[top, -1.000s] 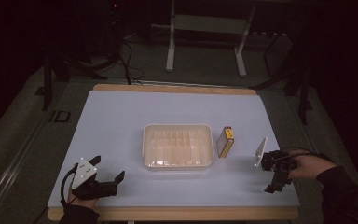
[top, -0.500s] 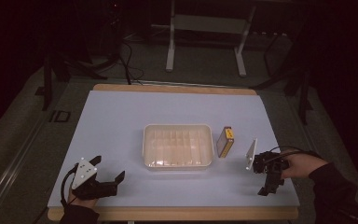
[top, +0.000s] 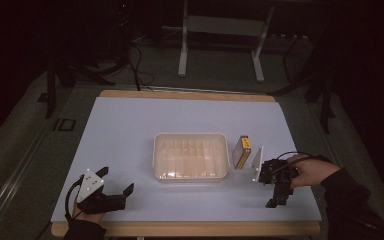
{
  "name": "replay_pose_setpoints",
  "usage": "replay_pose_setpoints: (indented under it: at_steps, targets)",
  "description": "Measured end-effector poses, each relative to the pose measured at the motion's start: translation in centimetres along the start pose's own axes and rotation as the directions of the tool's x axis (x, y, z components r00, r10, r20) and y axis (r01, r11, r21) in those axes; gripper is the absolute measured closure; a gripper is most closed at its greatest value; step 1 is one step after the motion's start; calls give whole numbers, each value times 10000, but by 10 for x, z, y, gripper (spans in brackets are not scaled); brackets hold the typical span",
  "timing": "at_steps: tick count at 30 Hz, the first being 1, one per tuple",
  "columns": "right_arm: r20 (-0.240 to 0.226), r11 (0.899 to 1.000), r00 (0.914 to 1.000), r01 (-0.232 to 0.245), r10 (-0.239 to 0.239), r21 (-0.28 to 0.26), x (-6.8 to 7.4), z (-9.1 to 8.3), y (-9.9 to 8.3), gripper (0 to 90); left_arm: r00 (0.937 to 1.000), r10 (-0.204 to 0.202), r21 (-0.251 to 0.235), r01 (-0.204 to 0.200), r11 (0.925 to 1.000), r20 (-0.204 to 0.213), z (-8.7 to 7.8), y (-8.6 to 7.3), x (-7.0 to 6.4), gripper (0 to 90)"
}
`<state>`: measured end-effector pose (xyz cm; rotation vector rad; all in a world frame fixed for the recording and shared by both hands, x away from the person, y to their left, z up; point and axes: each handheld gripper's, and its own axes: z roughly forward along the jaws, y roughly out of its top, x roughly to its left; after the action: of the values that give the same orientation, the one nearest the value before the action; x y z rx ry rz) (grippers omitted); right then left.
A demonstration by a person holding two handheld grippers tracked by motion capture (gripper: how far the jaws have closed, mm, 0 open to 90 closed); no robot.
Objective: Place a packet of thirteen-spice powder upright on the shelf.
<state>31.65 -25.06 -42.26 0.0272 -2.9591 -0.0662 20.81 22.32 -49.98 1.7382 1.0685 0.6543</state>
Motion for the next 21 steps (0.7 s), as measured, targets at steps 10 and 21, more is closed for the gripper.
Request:
replay_pose_setpoints:
  at_steps: [10, 21]
  targets:
    - [-48, 9974, 9977, 674, -676, -239, 4, -8, 19, 151, 10000, 1, 2, -1, 10000, 34, 0, 0, 0, 4]
    - [68, 9941, 9945, 1048, -1046, -272, 2, -15, 33, 153, 10000, 14, 14, -14, 10000, 31, 0, 0, 0, 4]
